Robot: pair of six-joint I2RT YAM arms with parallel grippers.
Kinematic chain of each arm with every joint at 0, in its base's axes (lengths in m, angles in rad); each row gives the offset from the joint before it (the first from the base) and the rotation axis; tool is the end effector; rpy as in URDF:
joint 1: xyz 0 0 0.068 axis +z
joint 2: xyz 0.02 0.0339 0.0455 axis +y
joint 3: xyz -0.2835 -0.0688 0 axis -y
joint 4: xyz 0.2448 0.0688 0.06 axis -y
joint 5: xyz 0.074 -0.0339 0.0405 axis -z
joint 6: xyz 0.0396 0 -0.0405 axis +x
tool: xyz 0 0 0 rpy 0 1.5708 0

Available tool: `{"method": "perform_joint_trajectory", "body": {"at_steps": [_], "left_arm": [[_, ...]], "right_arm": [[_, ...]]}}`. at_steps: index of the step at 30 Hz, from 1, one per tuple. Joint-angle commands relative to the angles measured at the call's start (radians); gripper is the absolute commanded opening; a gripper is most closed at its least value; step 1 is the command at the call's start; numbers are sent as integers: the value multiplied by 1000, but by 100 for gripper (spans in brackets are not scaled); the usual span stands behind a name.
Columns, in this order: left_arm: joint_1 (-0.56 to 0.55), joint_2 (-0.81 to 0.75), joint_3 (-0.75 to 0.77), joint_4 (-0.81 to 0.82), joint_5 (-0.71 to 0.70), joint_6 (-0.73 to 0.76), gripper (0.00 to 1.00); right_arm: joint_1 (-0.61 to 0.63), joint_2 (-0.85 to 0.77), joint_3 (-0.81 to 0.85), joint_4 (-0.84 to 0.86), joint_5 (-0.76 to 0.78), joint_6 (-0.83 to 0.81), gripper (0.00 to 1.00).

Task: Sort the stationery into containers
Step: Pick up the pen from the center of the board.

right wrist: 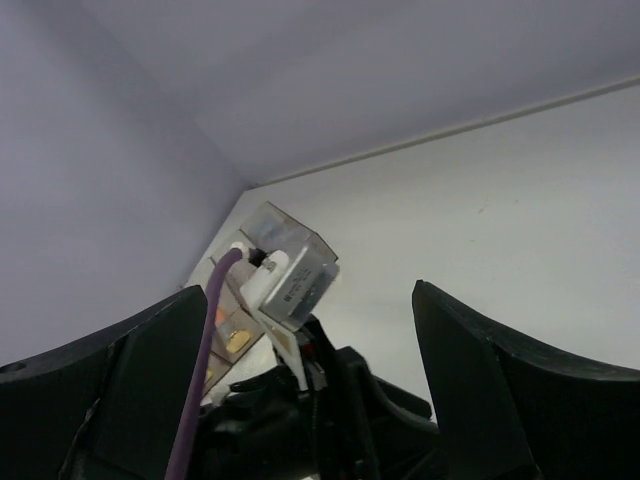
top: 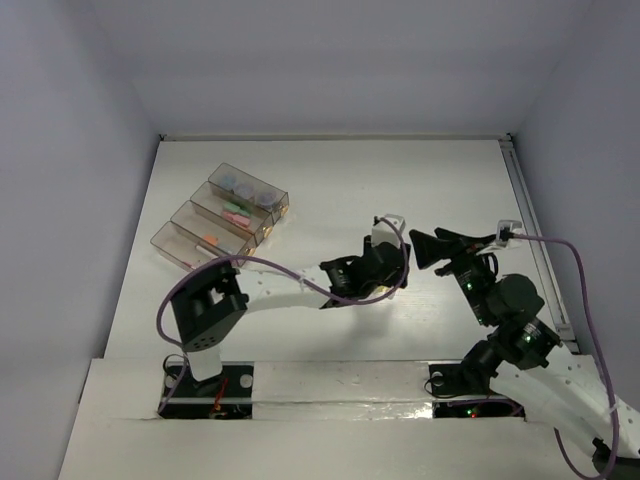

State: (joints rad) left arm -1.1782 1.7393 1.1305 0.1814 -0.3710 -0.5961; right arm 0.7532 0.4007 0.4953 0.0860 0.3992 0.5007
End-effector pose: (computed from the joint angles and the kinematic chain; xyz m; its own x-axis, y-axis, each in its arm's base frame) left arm 0.1677 -0.3674 0.2562 -0.5438 -0.0544 -0.8375 0.5191 0.7623 -0.3866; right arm 0.0876 0.0611 0.3268 -0.0537 0.5560 -0.8295 -0.3710 0.7601 0.5335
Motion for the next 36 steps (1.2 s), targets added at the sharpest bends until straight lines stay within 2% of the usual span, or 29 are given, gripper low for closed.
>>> {"method": "perform_joint_trajectory", "body": {"at_steps": [1,8,28,36], "left_arm": [[-26,78,109,-42,-46,67,49],[-37,149,155,-77,-71,97,44],[-55,262,206,-99,-60,116,43],[-55,305,221,-131,-86,111,37]], "right_arm": [[-5,-61,11,-60,88,-10,89],[-5,-174,20,-83,119,-31,88],[-5,-152,9,-61,66,-34,86],[-5,-174,3,-57,76,-37,85]]}}
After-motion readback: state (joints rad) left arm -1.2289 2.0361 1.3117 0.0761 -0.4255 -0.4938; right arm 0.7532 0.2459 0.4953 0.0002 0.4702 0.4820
